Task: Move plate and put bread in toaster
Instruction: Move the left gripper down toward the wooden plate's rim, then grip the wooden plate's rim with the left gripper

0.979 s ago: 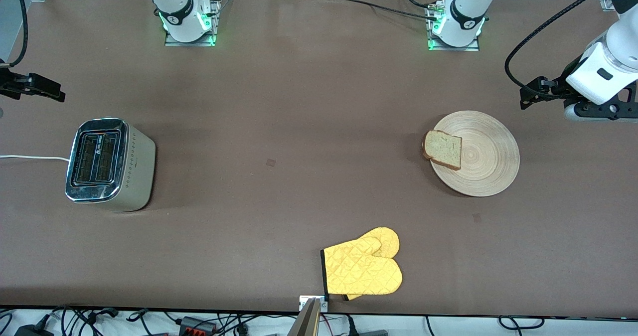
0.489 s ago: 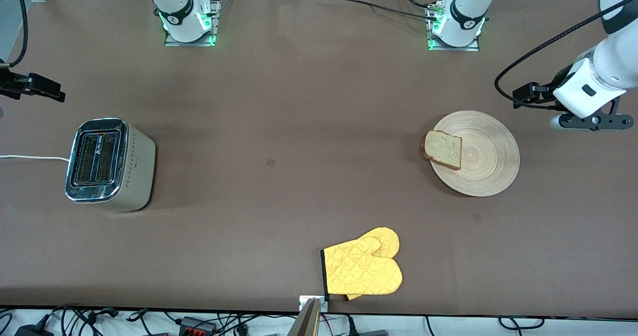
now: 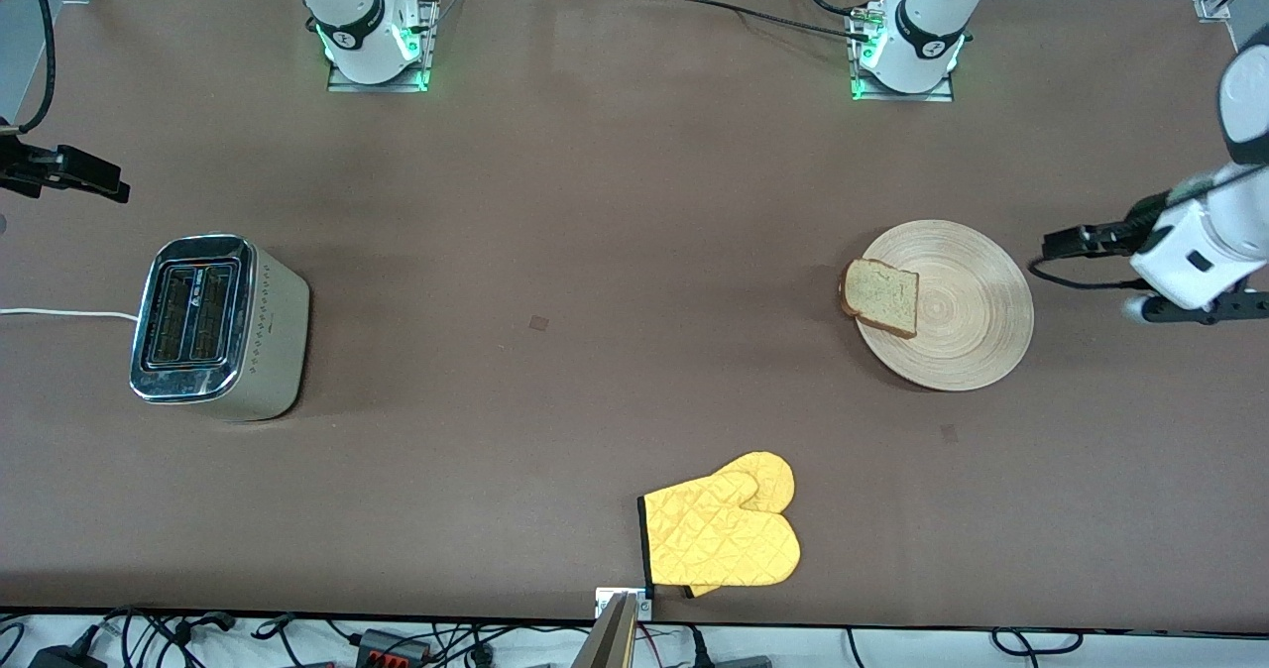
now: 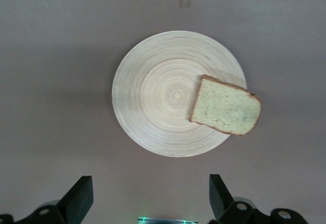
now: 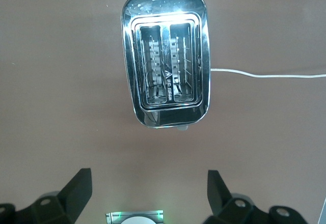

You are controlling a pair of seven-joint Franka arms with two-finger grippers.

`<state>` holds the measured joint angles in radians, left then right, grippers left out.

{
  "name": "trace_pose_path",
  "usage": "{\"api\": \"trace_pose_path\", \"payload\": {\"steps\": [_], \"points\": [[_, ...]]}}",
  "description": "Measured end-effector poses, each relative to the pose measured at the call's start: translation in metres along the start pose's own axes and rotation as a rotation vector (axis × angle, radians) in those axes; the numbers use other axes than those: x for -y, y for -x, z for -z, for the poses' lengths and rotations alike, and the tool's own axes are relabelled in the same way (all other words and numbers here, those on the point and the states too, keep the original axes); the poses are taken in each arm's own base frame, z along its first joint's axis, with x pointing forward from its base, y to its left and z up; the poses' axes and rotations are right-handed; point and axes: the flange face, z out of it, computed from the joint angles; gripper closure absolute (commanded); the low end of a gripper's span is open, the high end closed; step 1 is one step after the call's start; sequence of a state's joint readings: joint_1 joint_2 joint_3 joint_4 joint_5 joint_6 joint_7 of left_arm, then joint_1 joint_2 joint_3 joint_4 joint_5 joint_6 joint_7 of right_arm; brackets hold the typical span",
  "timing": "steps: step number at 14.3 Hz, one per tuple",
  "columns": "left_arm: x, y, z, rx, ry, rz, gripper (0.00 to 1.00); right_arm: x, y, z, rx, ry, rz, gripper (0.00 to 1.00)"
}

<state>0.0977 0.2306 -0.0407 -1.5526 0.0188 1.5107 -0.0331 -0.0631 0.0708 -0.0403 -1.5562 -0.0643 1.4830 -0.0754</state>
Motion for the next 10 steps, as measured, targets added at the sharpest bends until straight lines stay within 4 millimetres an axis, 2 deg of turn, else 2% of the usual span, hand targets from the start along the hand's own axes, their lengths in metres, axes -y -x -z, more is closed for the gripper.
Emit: {"api": "trace_pose_path", "payload": {"steps": [4, 10], "points": [[0.068, -0.018, -0.035, 0.051, 0.135, -0.004, 0.0, 0.0, 0.0, 0.0, 0.0, 0.0, -0.001, 0.0], [0.165, -0.04, -0.119, 0.088, 0.467, -0.026, 0.0, -0.001, 0.0, 0.0, 0.0, 0.0, -0.001, 0.0]]}}
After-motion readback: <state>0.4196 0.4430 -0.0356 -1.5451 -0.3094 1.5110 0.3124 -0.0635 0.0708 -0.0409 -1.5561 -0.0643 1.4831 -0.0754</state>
